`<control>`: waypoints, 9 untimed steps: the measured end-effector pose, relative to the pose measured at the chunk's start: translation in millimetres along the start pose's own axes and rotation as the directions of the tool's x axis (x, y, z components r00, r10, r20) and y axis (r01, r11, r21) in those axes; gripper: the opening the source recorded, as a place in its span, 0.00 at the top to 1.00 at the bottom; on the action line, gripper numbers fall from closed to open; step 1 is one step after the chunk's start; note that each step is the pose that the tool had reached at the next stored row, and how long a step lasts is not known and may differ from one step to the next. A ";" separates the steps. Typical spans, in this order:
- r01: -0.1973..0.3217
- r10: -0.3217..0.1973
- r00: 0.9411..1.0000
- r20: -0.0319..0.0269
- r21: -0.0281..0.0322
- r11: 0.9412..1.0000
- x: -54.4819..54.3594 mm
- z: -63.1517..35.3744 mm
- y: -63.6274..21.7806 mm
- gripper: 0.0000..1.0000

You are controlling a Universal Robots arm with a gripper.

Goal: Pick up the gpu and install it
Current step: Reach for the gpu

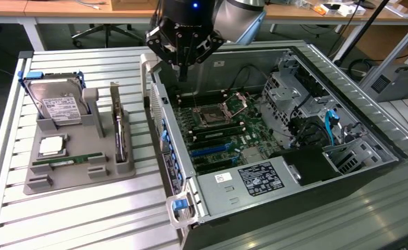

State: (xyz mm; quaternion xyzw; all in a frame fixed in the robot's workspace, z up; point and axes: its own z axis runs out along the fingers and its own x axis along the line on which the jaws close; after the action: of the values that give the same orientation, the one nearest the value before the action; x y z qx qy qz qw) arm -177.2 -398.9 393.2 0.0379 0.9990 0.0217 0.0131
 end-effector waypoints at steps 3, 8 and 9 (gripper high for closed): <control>0.000 0.000 1.000 0.000 0.000 1.000 1.6 -0.1 -0.1 0.89; 0.000 0.000 1.000 0.000 0.000 1.000 3.3 -0.1 -0.2 0.89; 0.000 0.000 1.000 0.000 0.000 1.000 3.7 -0.1 -0.3 0.89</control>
State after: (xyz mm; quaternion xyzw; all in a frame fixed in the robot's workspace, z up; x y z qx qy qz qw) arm -180.9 -398.9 393.2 0.0379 0.9990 0.0216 0.0131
